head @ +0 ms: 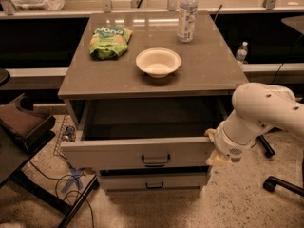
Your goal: Open top drawer
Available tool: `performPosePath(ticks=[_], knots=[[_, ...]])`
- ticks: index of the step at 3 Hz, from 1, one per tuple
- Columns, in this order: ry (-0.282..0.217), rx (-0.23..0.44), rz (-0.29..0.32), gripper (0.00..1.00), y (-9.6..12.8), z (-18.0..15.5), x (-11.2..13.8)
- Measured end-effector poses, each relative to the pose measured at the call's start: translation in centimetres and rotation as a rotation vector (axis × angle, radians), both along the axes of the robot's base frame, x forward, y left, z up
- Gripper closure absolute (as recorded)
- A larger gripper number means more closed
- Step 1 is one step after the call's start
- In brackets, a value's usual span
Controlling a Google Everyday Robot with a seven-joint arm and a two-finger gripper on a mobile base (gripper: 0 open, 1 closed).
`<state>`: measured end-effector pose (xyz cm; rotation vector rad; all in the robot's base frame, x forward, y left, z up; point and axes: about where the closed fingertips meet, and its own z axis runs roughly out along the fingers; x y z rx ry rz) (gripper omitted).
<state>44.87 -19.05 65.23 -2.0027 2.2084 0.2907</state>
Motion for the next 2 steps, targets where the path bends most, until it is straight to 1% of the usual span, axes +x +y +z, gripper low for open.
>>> performPosePath(ticks=[1,2], knots=[[0.000,0.000,0.000,0.00,0.00,0.01,0.00],[0.000,0.000,0.000,0.17,0.00,0.01,-0.01]])
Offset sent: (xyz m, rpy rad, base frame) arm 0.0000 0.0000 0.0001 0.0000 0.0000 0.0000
